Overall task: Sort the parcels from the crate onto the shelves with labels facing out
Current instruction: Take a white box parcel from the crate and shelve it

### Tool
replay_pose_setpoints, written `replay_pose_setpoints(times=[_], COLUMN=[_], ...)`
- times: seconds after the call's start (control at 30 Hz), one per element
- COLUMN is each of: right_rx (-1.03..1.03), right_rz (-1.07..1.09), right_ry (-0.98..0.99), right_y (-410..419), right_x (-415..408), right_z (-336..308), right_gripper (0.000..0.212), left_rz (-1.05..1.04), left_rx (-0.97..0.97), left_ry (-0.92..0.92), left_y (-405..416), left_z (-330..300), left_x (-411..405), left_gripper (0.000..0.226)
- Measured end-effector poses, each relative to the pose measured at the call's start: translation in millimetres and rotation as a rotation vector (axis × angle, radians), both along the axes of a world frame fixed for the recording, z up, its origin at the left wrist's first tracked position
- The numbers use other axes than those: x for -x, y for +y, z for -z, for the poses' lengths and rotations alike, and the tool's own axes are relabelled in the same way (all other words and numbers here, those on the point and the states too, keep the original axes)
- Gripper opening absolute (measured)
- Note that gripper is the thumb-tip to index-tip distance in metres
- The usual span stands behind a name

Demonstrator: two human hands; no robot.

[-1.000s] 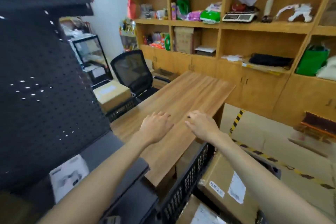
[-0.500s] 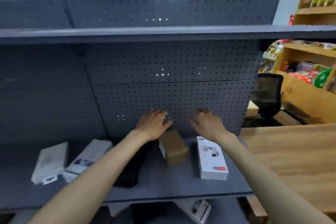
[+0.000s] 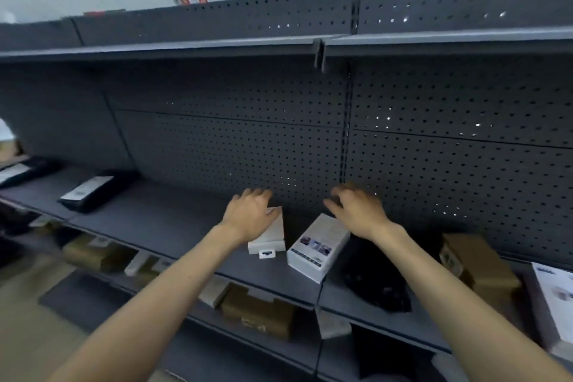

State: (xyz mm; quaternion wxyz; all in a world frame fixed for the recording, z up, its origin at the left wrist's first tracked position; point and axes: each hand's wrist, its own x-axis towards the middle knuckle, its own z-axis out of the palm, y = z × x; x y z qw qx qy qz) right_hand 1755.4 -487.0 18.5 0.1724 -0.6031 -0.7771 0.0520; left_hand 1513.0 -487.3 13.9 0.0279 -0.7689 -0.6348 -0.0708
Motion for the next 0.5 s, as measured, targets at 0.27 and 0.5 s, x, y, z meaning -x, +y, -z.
replay_pose_setpoints(times=[0.27, 0.5], right_rx=[0.064, 0.125], right_rz=[-0.059, -0.005], right_ry=[-0.064, -0.075], right_y=[37.6, 89.0], right_x=[81.6, 123.9], right_z=[35.1, 85.0], right_gripper=[0.039, 0.043], left_rz=[-0.081, -0.083], left_rx=[0.045, 0.126], left_ry=[-0.065, -0.079], left_y=[19.6, 67.0], left_z=[41.2, 78.3], left_x=[77.5, 105.8], left_gripper=[0.052, 0.056])
